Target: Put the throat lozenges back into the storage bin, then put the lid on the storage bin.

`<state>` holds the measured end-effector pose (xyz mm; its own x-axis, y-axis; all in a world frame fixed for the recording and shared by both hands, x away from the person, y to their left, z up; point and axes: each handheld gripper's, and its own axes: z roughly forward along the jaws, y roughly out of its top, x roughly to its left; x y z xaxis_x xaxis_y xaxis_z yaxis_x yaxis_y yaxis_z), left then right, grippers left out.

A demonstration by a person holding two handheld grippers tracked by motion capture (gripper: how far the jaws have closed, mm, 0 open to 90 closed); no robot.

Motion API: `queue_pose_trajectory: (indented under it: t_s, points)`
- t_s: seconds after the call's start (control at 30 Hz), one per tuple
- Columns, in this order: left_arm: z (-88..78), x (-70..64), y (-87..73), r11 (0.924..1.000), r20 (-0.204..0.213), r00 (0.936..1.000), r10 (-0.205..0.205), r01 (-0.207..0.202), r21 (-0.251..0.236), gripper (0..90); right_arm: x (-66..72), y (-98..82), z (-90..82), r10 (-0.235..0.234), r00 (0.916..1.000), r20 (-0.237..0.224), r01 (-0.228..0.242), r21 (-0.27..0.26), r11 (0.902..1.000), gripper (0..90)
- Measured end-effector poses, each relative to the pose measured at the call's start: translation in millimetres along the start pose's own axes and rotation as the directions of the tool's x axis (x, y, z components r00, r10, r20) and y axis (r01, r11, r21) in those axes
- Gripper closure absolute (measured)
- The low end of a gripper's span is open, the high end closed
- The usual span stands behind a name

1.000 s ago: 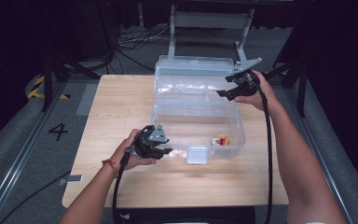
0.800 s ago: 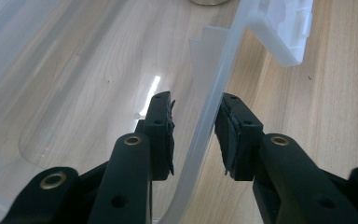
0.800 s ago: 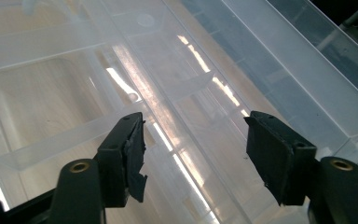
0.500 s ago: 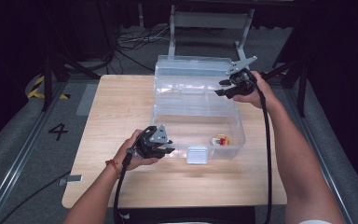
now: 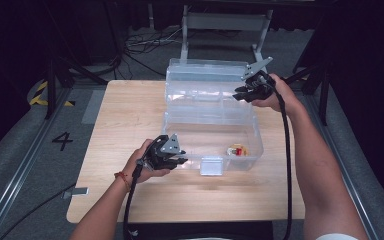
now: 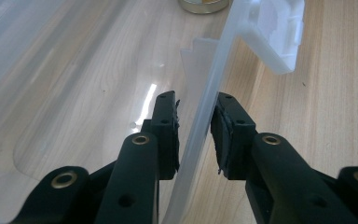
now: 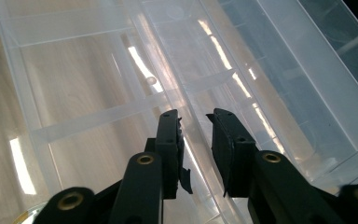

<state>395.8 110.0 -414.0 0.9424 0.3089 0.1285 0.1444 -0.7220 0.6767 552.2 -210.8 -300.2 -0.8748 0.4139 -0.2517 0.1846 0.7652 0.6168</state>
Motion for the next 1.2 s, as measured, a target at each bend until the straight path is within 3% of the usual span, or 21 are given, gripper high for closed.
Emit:
queue_pose_trajectory:
  t_s: [0.23,0.33,0.63,0.9,1.2]
  points:
    - [-0.2,0.6,-0.1,1.0,0.005,1.0,0.0,0.0,0.002,72.8,-3.8,2.1,-0.7,-0.009,0.9993,-0.037,0.009,0.012,0.9999,76.9]
    - [-0.2,0.1,-0.2,1.0,0.001,1.0,-0.001,0.001,-0.001,72.6,-3.1,5.3,-0.7,-0.04,0.9985,-0.038,0.041,0.032,0.9986,77.9]
    - [-0.1,0.1,-0.4,0.9999,0.0,1.0,-0.01,0.01,-0.006,72.5,-5.4,6.8,-1.5,-0.041,0.9966,-0.071,0.043,0.033,0.9985,80.1]
    - [0.0,-1.1,-0.3,0.9997,-0.009,0.9997,-0.022,0.022,-0.007,71.7,-9.6,3.3,-5.1,-0.025,0.9895,-0.143,0.024,-0.007,0.9997,83.9]
    - [0.2,-0.5,0.3,0.9986,0.006,0.9987,-0.051,0.051,-0.012,71.4,-5.8,0.4,-9.9,-0.06,0.9845,-0.165,0.056,-0.031,0.998,86.6]
